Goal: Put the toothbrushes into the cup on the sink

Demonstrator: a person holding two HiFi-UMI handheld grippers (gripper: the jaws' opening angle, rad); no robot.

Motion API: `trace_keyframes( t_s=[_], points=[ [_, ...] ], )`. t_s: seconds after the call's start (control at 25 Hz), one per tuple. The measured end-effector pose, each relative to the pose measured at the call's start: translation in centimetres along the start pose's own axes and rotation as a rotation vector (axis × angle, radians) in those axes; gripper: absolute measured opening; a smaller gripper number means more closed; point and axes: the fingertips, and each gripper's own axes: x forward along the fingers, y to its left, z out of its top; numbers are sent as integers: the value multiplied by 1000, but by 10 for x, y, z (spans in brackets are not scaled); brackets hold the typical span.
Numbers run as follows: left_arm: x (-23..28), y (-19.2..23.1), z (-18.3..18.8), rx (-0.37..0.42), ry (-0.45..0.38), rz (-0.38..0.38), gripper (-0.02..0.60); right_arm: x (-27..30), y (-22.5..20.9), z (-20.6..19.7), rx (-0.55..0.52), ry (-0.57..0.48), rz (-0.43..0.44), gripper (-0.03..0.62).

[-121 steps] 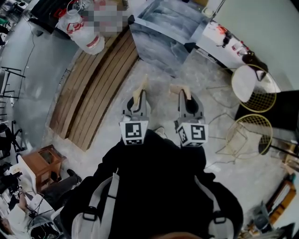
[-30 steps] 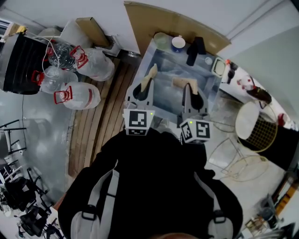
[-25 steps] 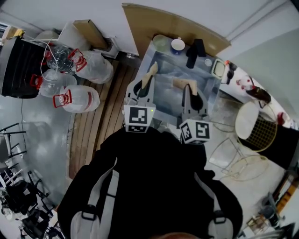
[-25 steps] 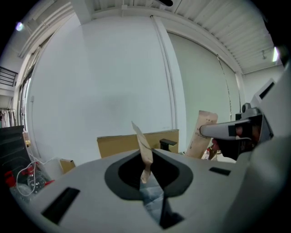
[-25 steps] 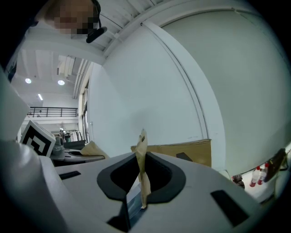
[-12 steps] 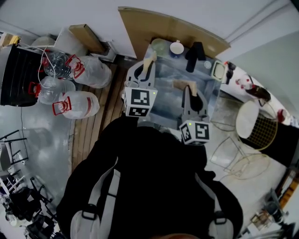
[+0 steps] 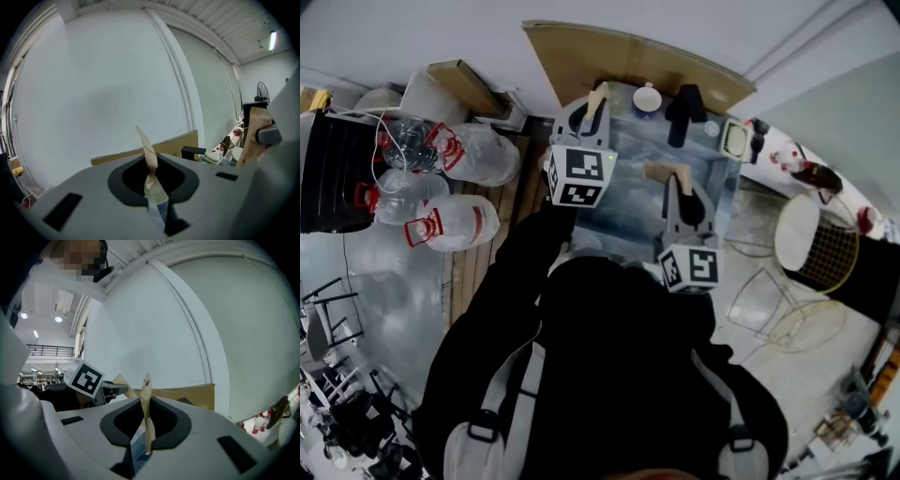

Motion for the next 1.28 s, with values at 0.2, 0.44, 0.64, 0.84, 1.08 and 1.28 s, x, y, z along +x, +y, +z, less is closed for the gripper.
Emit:
trace_keyframes(
  t_s=[0.2,0.44,0.64,0.84,1.08,1.28],
  points=[
    [21,-1,-9,24,37,-22,35,3,-3,-1,1,6,-15,35],
    [47,-5,-33,4,114,-55,35,4,-6,-4,-3,8,-18,35],
    [64,-7,-52,-16,176,-72,35,2,-9,-5,1,14,-25,35],
    [79,-8,-66,-11,230,-81,35,-2,-10,-3,0,12,-35,35],
    [95,-13,-86,-39,285,-83,35,-10,-20,-4,-1,15,-52,35],
    [93,-22,-94,-46,298,-102,83,-17,-22,-7,10,24,-62,35]
  ],
)
